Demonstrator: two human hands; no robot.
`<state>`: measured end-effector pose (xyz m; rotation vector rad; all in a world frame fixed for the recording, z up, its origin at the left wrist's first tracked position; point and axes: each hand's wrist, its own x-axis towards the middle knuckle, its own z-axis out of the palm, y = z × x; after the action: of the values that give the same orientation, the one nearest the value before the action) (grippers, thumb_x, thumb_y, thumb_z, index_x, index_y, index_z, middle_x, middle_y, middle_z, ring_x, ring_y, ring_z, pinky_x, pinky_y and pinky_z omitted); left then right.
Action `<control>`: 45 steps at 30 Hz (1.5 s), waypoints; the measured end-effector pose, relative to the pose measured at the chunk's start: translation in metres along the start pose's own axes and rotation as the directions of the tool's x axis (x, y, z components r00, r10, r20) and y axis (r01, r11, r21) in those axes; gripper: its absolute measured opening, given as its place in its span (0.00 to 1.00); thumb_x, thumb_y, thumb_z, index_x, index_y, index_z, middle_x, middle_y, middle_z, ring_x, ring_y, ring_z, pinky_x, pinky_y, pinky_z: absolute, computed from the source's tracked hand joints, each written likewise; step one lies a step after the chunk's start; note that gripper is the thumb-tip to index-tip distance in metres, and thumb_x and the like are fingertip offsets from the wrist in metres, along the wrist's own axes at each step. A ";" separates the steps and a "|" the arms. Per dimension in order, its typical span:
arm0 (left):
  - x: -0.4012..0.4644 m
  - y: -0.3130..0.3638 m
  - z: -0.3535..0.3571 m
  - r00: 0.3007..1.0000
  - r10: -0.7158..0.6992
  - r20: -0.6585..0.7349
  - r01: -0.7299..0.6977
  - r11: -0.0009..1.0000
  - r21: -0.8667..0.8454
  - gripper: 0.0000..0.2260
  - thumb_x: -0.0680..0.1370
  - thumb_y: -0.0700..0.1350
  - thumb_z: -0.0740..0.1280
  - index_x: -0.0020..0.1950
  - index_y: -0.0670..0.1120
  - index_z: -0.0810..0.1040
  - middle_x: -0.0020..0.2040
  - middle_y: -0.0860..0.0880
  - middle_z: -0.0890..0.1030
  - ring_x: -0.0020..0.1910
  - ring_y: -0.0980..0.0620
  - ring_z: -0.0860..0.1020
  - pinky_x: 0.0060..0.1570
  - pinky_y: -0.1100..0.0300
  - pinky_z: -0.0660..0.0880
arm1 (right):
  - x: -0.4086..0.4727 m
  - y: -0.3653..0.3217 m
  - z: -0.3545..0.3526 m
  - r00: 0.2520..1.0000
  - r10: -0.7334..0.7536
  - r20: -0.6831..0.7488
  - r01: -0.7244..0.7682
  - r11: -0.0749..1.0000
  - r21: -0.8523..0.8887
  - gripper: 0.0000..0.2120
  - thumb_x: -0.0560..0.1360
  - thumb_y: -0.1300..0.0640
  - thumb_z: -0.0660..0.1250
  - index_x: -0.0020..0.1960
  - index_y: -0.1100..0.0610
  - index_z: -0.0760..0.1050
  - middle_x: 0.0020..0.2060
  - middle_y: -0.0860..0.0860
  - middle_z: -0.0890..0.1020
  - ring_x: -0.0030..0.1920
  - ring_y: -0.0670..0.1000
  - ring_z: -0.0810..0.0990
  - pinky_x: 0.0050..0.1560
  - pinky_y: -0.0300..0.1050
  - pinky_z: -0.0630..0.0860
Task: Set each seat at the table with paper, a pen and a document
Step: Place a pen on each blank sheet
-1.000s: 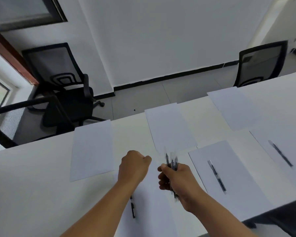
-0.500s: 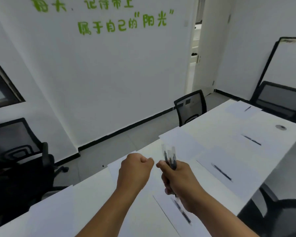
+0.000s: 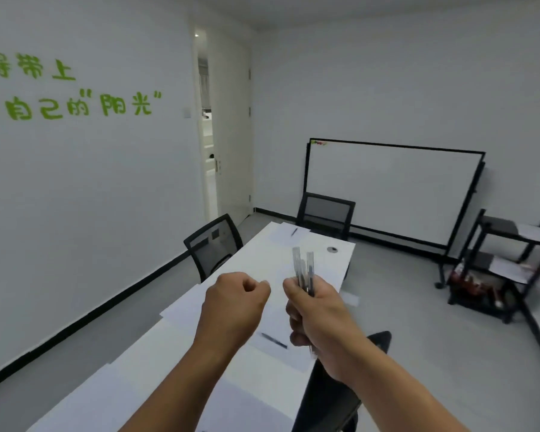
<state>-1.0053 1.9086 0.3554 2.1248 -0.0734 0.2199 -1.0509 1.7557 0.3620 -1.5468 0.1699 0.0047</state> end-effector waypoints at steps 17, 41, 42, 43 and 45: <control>-0.050 0.294 0.342 0.911 0.315 0.265 -0.292 0.948 -0.122 0.19 0.80 0.54 0.71 0.39 0.39 0.82 0.34 0.42 0.83 0.30 0.47 0.79 0.42 0.42 0.84 | -0.066 -0.042 -0.431 0.948 -0.097 -0.302 0.129 0.988 0.088 0.16 0.87 0.48 0.63 0.54 0.62 0.77 0.33 0.54 0.74 0.27 0.48 0.67 0.28 0.43 0.65; 0.178 0.480 0.665 0.855 0.414 0.312 -0.337 0.901 -0.273 0.19 0.75 0.55 0.67 0.40 0.37 0.78 0.37 0.38 0.81 0.31 0.52 0.71 0.36 0.55 0.70 | 0.173 -0.112 -0.755 0.864 -0.187 -0.467 0.218 0.976 0.013 0.16 0.87 0.46 0.63 0.54 0.61 0.75 0.30 0.50 0.71 0.26 0.48 0.63 0.27 0.42 0.62; 0.192 0.488 0.672 0.854 0.421 0.306 -0.343 0.898 -0.277 0.19 0.76 0.54 0.68 0.40 0.37 0.77 0.37 0.37 0.81 0.31 0.51 0.70 0.35 0.55 0.70 | 0.188 -0.118 -0.764 0.863 -0.199 -0.465 0.228 0.974 0.005 0.16 0.87 0.46 0.63 0.55 0.61 0.75 0.30 0.50 0.71 0.26 0.48 0.63 0.27 0.42 0.62; 0.205 0.496 0.680 0.852 0.429 0.300 -0.352 0.894 -0.278 0.18 0.76 0.53 0.68 0.40 0.37 0.77 0.36 0.37 0.80 0.31 0.51 0.70 0.35 0.55 0.70 | 0.201 -0.125 -0.773 0.861 -0.209 -0.463 0.237 0.972 0.001 0.17 0.87 0.46 0.62 0.55 0.61 0.75 0.30 0.50 0.71 0.26 0.48 0.63 0.28 0.42 0.63; 0.227 0.509 0.696 0.846 0.444 0.296 -0.369 0.888 -0.276 0.17 0.77 0.51 0.68 0.40 0.37 0.77 0.36 0.37 0.80 0.31 0.51 0.70 0.34 0.55 0.70 | 0.225 -0.134 -0.791 0.858 -0.220 -0.465 0.248 0.969 -0.001 0.16 0.87 0.46 0.62 0.54 0.60 0.75 0.30 0.50 0.72 0.27 0.48 0.63 0.28 0.42 0.63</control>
<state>-0.7637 1.0562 0.4595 1.8924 -0.7393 0.0720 -0.8979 0.9426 0.4586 -1.4785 0.3541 -0.5645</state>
